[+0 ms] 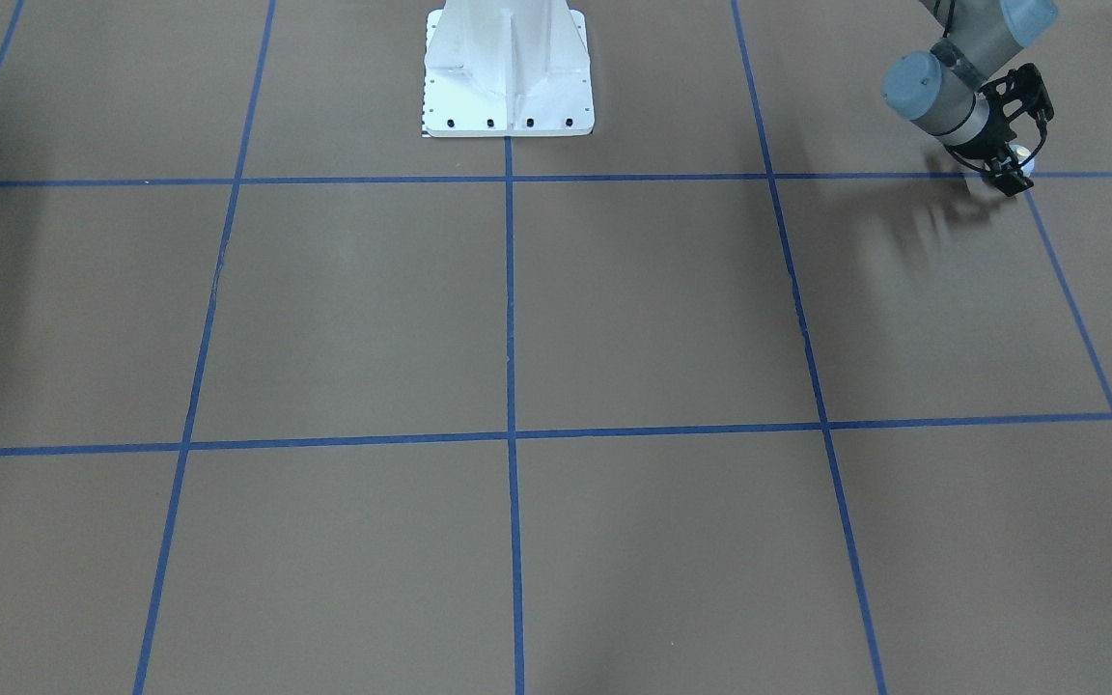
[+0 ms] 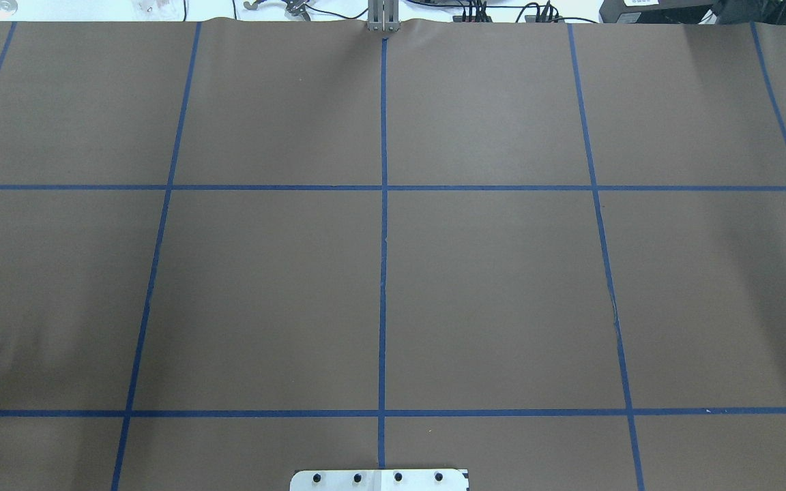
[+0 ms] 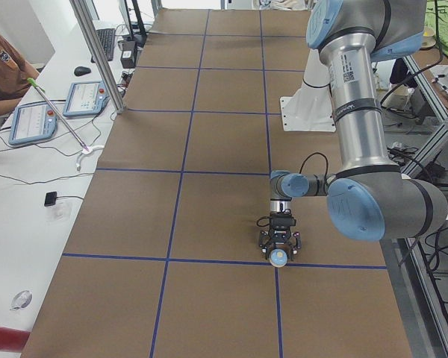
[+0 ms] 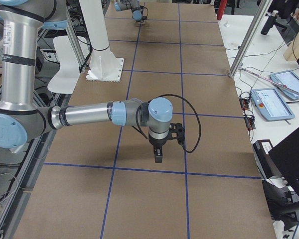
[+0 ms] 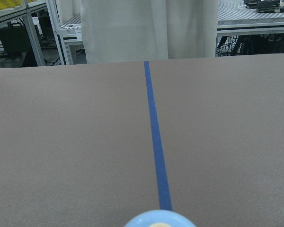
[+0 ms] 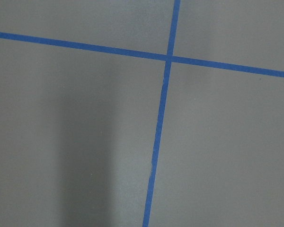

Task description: Place and press bell with both arms

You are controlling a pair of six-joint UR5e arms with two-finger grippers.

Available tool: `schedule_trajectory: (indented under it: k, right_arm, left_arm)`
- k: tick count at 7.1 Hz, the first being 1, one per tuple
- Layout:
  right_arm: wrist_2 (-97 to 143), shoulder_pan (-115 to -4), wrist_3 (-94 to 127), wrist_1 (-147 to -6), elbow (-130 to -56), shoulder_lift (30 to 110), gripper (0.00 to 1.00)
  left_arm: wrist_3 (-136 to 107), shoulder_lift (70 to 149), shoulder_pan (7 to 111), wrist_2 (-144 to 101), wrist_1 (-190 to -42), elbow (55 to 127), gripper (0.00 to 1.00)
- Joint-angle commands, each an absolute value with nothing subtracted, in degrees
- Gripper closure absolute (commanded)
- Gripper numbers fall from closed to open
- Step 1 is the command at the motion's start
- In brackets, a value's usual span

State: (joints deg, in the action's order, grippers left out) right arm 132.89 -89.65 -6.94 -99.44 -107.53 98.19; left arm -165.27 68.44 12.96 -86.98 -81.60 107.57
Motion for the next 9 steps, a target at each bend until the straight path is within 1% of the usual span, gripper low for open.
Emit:
schedule_trajectory:
  k: [1,2,3,4,5,7,8,9]
  right_arm:
    - [132.89,-89.65,-6.94,-99.40,-107.58,98.17,0.00]
    - [132.89,-89.65,-6.94,-99.40,-107.58,98.09,0.00]
    - [132.89,-89.65,-6.94,-99.49,-107.58,98.09,0.00]
    - [132.89,-89.74,-6.94,-99.41,-107.58,98.09,0.00]
    - [132.89,-89.74,-6.94,-99.49,-107.58,98.09,0.00]
    - [132.89,-89.74,-6.94,-99.49,-107.58,98.17,0.00]
    - [132.98,-89.91,-6.94,-99.49,-107.67,98.61,0.00]
    - [132.98,-89.91,-6.94,-99.49,-107.93,98.79,0.00]
  left_arm:
    - [-167.34,68.47,12.92,-87.01,-81.65,107.40,0.33]
    - [-167.52,68.55,12.66,-87.01,-81.65,107.49,0.64]
    - [-167.26,68.47,12.66,-87.27,-81.65,107.66,0.87]
    - [-166.91,68.29,12.66,-87.54,-81.56,108.19,1.00]
    - [-163.60,67.51,12.83,-87.54,-80.78,111.50,1.00]
    - [-155.27,66.01,13.70,-87.54,-74.22,117.66,1.00]
    - [-148.69,66.79,14.23,-87.45,-71.48,119.25,1.00]
    - [-143.23,66.88,19.11,-87.02,-71.28,119.70,1.00]
